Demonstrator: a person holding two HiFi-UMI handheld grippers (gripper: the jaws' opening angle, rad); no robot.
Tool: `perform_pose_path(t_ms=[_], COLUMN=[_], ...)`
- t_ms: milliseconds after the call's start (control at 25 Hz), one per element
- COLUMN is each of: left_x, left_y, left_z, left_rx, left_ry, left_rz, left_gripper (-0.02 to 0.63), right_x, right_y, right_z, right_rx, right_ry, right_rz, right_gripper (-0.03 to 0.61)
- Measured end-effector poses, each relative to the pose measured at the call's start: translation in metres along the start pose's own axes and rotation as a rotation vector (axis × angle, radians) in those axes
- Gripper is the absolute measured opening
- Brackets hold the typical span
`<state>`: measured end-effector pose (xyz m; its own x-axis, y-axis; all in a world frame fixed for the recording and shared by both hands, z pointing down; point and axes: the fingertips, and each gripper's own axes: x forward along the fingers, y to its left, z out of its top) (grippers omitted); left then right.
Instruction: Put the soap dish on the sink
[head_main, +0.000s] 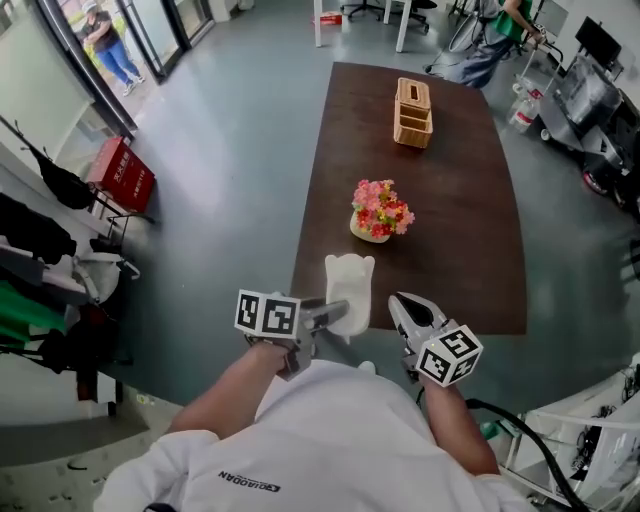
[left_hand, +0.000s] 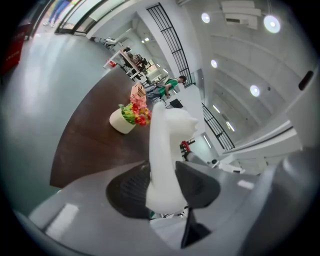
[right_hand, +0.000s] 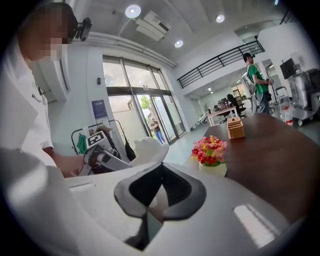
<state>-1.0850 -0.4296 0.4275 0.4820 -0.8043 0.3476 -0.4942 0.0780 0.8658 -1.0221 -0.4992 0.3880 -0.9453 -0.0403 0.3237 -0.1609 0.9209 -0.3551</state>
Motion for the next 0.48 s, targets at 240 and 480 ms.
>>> perform_pose_path(t_ms=[240,480], left_x=[-0.001,-0.003], left_y=[0.004,0.007], left_z=[0.000,0.001], left_rx=[0.012,0.021], left_ry=[0.007,0.016], left_rz=[0.014,0.023], left_gripper=[0.172,0.172], right_x=[0.008,0.015], right_y=[-0.005,0.001], right_z=[-0.004,-0.011], right_rx=[0.047,0.011], right_ry=[0.018,0.055], right_rz=[-0.006,0.011], right_gripper=[0.002,0.002])
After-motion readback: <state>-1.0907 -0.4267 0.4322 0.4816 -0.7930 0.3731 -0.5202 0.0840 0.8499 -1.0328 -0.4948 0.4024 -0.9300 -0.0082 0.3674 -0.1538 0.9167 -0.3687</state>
